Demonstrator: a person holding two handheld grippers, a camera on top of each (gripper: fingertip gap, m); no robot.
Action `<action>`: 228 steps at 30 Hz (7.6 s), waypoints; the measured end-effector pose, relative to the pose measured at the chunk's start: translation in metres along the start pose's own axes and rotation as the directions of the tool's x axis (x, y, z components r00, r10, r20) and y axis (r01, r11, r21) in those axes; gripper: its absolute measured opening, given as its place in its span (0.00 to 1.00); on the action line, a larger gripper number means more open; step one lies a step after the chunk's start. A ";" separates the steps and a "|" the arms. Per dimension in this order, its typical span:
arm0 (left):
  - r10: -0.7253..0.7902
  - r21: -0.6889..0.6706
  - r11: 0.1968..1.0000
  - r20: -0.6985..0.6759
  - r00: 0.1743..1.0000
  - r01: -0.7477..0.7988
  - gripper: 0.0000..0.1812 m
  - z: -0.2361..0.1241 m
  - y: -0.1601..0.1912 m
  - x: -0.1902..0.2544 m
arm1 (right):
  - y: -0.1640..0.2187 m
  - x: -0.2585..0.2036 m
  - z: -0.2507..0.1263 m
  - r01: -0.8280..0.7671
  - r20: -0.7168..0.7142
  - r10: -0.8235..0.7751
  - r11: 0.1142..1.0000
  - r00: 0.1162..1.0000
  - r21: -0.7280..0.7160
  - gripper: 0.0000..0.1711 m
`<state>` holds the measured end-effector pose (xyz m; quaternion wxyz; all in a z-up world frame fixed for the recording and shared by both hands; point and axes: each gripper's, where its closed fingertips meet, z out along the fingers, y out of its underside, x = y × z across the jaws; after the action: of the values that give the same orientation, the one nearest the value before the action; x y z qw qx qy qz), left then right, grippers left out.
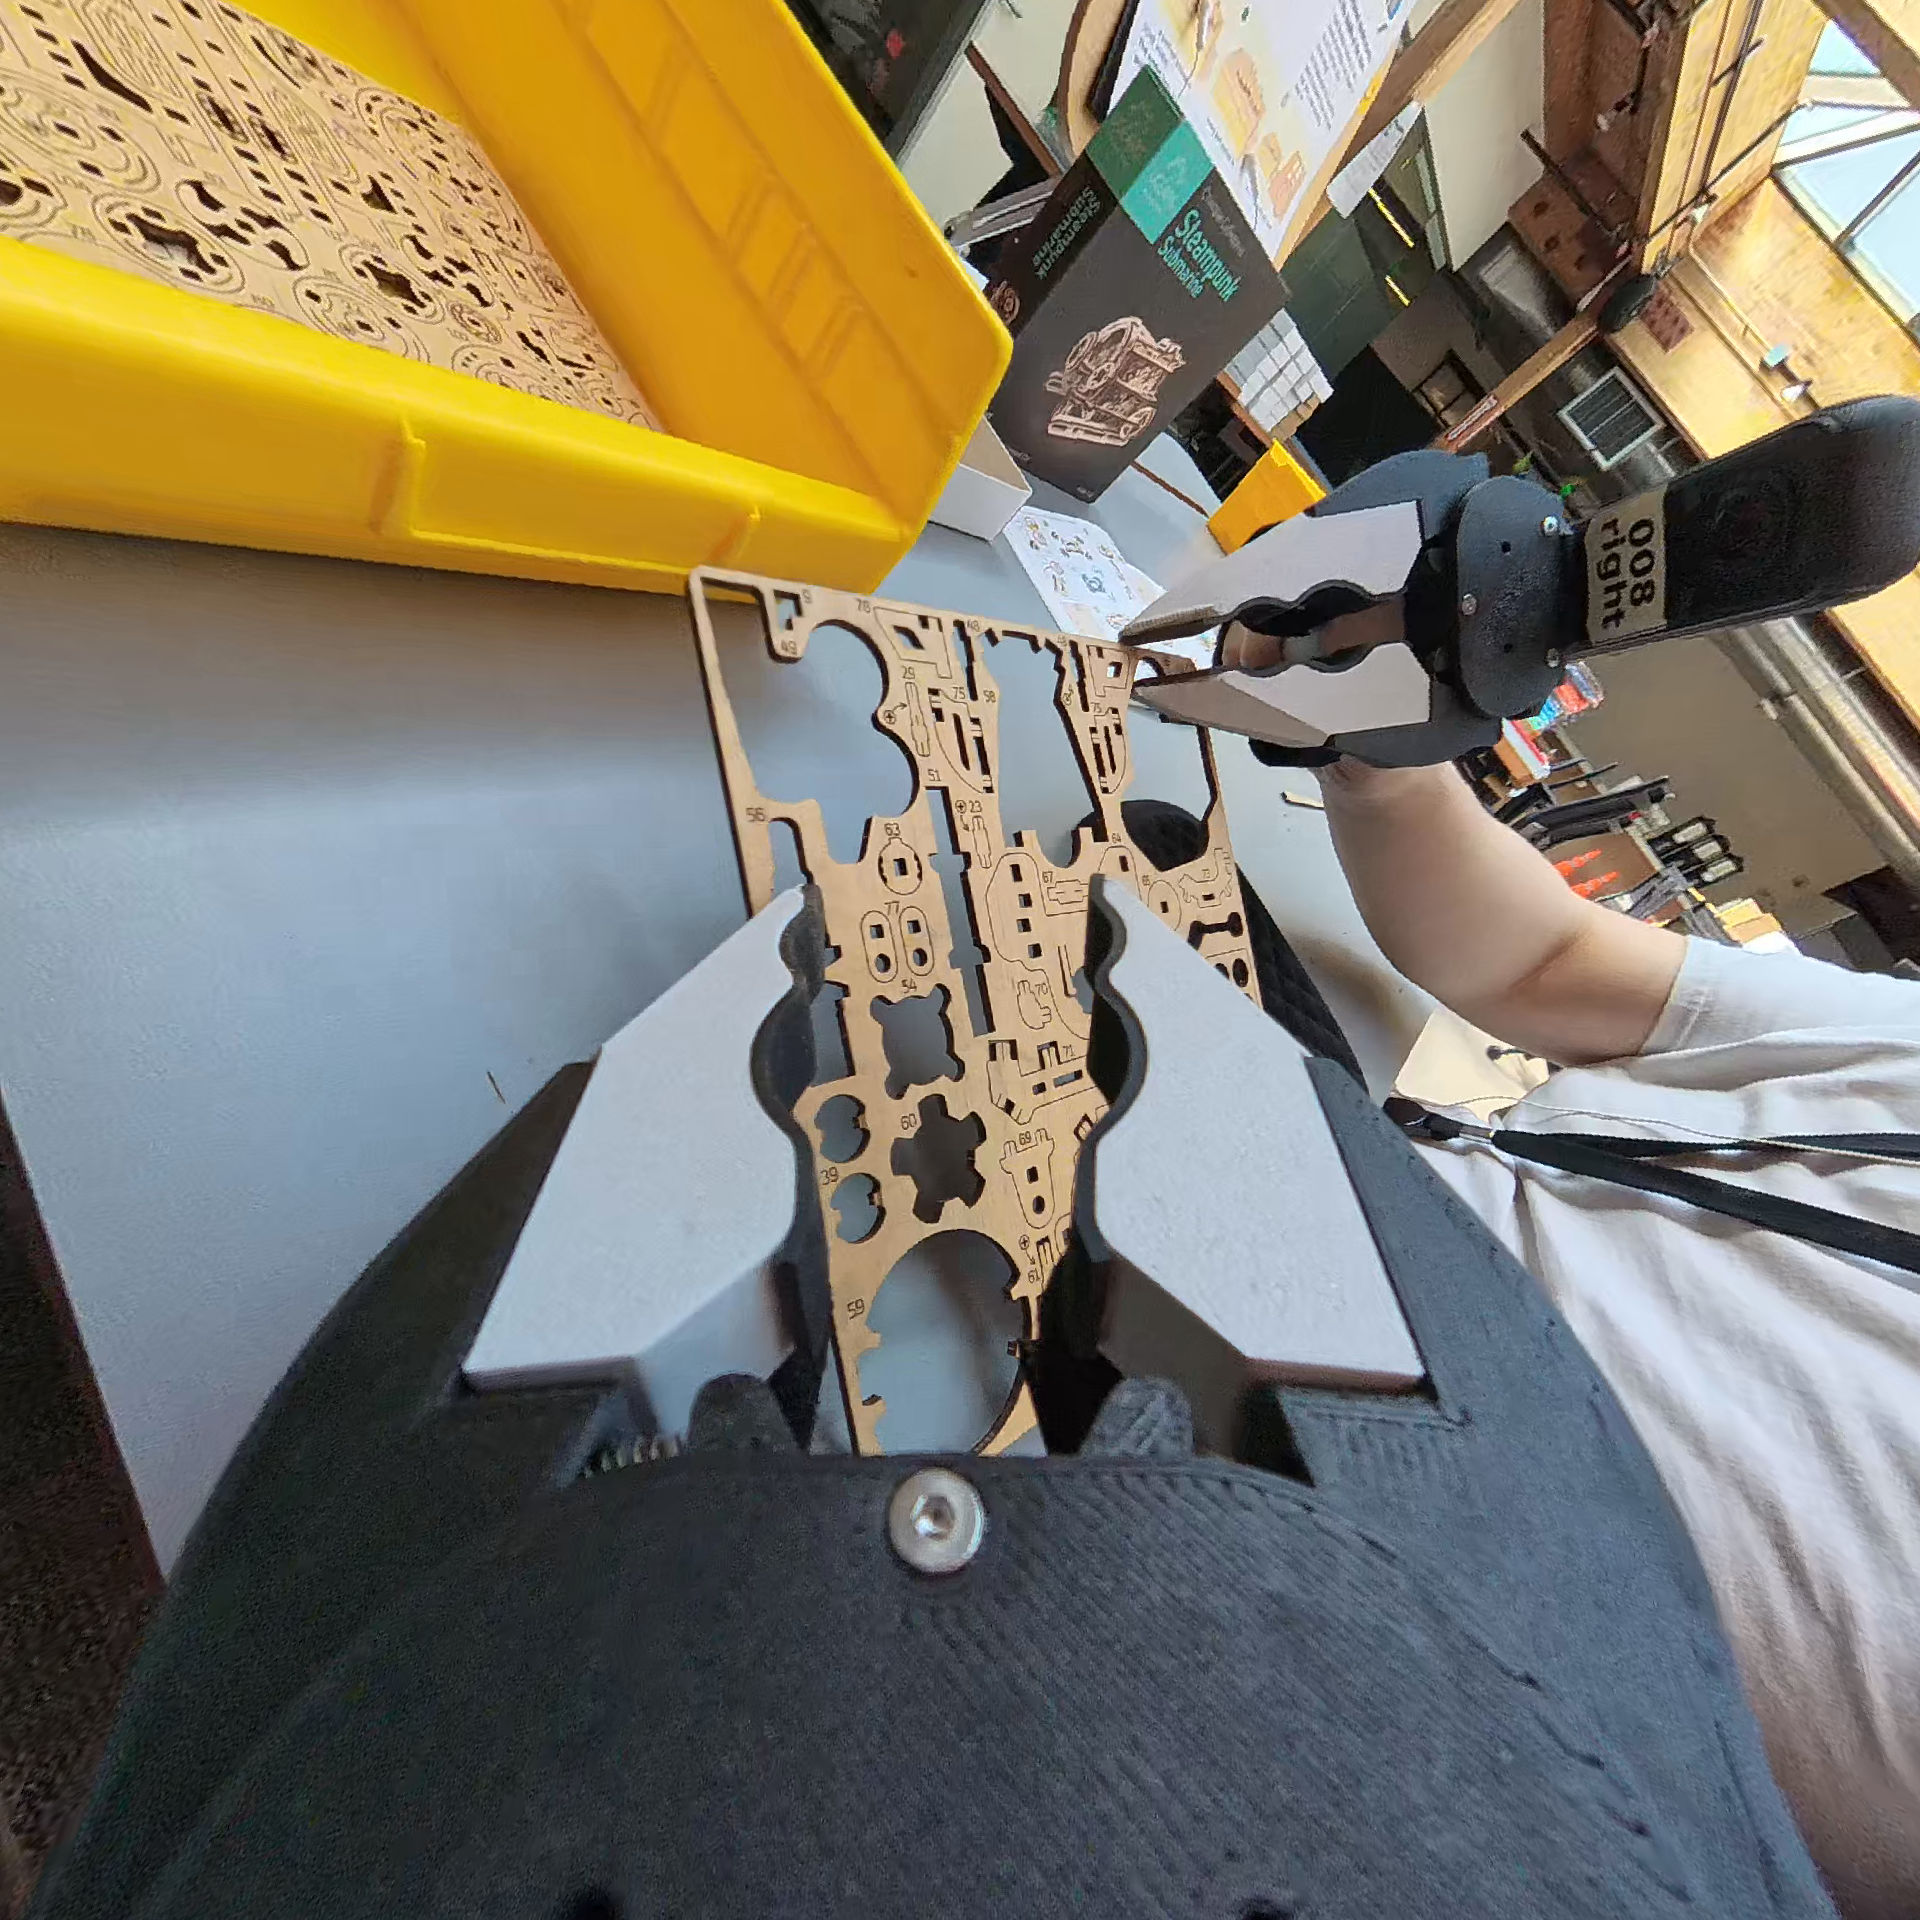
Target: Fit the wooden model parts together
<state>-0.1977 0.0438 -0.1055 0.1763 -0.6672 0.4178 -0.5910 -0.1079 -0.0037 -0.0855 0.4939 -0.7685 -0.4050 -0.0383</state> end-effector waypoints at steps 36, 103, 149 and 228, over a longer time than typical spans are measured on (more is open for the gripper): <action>0.121 0.087 0.990 -0.180 0.976 -0.106 0.00 0.019 -0.051 0.080 | 0.098 0.132 -0.162 -0.418 -0.630 0.330 0.908 0.703 0.010 0.18; 0.116 -0.020 0.987 -0.606 0.787 -0.161 0.00 0.351 -0.018 0.241 | 0.193 0.081 -0.354 -0.858 0.451 0.769 0.238 0.453 0.455 0.10; 0.048 0.098 0.995 -0.574 0.817 0.010 0.00 0.340 -0.053 0.219 | 0.202 0.079 -0.346 -0.807 0.321 0.771 0.391 0.550 0.443 0.12; 0.113 -0.077 0.970 -0.698 0.707 -0.231 0.08 0.348 0.005 0.259 | 0.171 0.076 -0.342 -0.879 0.502 0.774 0.143 0.385 0.454 0.01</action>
<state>0.1140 -0.2476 -0.0264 0.0095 -0.3696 0.5592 -0.7420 0.1723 -0.2614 -0.0007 0.6361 -0.6277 0.0674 0.4436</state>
